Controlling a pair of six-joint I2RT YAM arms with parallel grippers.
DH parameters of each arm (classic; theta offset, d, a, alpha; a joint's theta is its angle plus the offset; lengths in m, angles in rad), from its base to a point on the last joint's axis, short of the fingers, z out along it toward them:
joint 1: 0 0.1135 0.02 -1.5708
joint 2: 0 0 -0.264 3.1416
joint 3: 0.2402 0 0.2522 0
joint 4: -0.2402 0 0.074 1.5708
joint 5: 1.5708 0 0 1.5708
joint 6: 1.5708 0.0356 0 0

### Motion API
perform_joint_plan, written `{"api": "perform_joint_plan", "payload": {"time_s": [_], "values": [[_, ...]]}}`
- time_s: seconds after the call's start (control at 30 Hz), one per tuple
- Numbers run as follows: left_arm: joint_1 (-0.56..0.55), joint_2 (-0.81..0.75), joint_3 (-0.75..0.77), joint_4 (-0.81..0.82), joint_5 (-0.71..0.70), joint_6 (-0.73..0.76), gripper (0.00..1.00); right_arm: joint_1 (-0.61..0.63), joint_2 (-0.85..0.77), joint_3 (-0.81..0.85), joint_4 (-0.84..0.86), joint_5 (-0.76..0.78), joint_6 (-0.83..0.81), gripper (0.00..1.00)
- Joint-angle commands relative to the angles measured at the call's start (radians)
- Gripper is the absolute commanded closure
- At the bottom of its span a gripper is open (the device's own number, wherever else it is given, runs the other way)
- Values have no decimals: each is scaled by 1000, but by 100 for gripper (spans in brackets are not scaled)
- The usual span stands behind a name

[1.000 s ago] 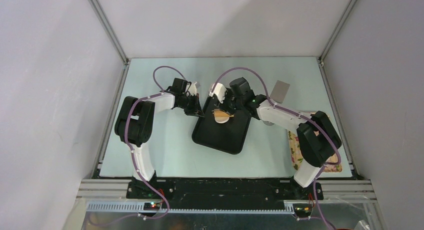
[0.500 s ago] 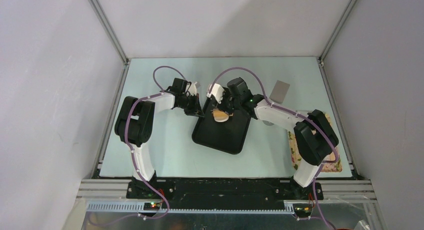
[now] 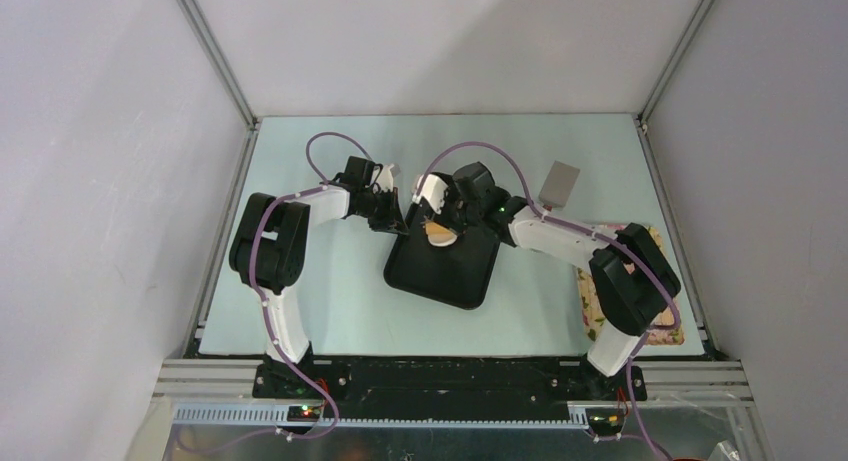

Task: Roll out the dumpling wrappers from the dough

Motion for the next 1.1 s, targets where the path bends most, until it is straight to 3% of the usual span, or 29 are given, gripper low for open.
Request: {"api": "perform_joint_plan", "payload": {"time_s": [0.0, 0.8, 1.07], "values": [[2, 37, -29, -100, -41, 12, 100, 44, -30, -106, -163, -11, 18, 100], [2, 36, -29, -99, -43, 11, 100, 29, -98, -178, -229, -186, 128, 100], [3, 41, -26, -100, -35, 10, 100, 22, -253, -81, -262, -213, 147, 100]]}}
